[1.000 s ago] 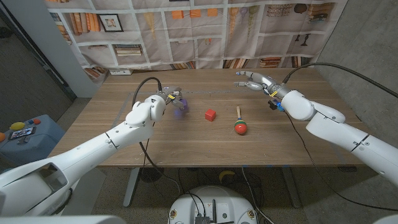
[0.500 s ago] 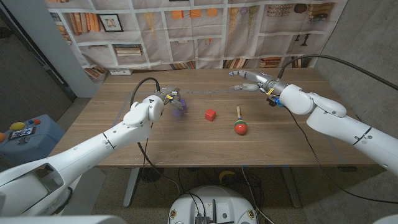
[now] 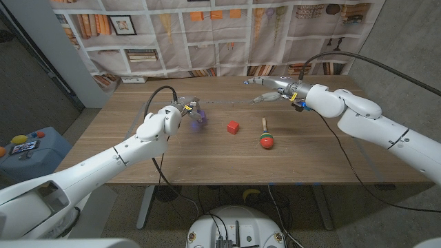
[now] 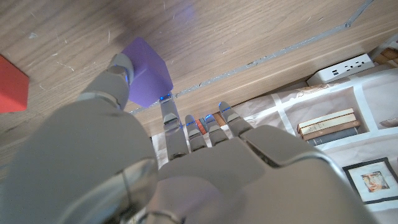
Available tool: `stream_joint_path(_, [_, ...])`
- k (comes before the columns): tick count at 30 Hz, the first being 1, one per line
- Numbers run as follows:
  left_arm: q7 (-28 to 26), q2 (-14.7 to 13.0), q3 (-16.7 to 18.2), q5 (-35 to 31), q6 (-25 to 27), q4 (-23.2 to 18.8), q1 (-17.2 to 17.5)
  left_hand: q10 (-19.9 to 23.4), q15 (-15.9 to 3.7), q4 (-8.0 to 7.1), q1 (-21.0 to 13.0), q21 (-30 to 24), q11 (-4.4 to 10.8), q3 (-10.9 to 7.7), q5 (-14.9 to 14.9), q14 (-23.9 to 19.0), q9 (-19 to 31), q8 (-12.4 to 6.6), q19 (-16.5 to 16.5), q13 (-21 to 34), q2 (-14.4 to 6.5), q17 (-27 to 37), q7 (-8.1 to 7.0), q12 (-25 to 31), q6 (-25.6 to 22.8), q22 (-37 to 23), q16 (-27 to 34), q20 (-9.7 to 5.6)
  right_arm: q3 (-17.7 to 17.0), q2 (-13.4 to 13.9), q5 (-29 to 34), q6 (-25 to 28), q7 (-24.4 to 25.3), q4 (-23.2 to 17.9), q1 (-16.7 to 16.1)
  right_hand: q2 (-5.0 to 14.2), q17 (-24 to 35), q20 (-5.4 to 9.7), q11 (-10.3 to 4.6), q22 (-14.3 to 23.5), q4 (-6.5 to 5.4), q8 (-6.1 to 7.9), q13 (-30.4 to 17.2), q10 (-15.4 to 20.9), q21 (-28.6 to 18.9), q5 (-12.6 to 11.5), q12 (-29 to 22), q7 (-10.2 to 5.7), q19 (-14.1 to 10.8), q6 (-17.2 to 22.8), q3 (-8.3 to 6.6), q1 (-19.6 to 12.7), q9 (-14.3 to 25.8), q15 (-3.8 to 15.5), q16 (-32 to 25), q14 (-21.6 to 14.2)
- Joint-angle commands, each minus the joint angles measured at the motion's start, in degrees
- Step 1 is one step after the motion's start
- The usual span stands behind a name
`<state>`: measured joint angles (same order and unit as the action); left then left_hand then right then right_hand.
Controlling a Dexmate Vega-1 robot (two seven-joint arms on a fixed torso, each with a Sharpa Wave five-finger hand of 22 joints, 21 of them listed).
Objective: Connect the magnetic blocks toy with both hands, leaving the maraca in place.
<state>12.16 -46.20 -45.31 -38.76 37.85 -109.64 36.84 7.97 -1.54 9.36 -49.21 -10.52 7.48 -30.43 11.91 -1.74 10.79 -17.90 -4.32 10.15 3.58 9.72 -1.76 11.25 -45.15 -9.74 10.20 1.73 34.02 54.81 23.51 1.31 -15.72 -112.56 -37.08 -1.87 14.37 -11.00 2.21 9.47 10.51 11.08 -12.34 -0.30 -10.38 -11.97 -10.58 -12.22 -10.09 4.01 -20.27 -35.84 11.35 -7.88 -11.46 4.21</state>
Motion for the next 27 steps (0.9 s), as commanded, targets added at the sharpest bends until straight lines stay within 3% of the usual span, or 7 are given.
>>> stream_joint_path(1, [-0.4, -0.1, -0.05, 0.33, -0.1, -0.39, 0.4, 0.27, -0.2, 0.13, -0.06, -0.36, 0.3, 0.21, 0.35, 0.01, 0.21, 0.14, 0.05, 0.05, -0.73, 0.15, -3.8, -0.05, -4.3, -0.16, 0.16, -0.31, 2.95, -2.07, 6.15, -4.55, -7.79, 1.68, 5.91, -0.31, 0.24, -0.98, 0.53, 0.22, -0.1, 0.18, -0.26, -1.09, 0.12, 0.08, -0.11, -0.28, 0.44, -1.05, -0.41, -1.1, 0.22, -0.53, -0.08, 0.65])
stream_joint_path(12, [-0.13, -0.7, 0.05, 0.18, 0.31, -0.96, 0.79, 0.51, -0.33, 0.19, -0.1, -0.38, 0.31, 0.47, 0.36, -0.23, 0.27, 0.23, 0.04, 0.06, -0.86, 0.15, -4.08, -0.01, -4.59, -0.16, 0.25, -0.27, 5.41, -4.61, 10.78, -10.15, -12.44, 5.2, 10.5, -0.34, 0.33, -1.15, 0.88, 0.23, -0.22, 0.49, -0.49, -2.32, 0.16, 0.16, -0.15, -0.28, 1.08, -1.33, -0.78, -2.19, 0.33, -0.81, -0.16, 1.3])
stream_joint_path(27, [-0.18, -1.85, 0.68, -0.42, 1.46, -2.89, 2.24, 0.83, -0.47, 0.27, -0.24, -0.44, 0.49, 0.81, 0.39, -0.45, 0.55, 0.27, -0.1, 0.06, -1.07, 0.14, -4.23, 0.04, -4.83, -0.17, 0.29, -0.21, 7.59, -7.08, 16.45, -16.98, -14.12, 8.24, 13.8, -0.36, 0.45, -1.07, 1.44, 0.22, -0.25, 0.77, -0.9, -4.6, 0.03, 0.35, -0.1, -0.33, 1.59, -2.05, -1.42, -4.07, 0.55, -0.97, -0.19, 2.4])
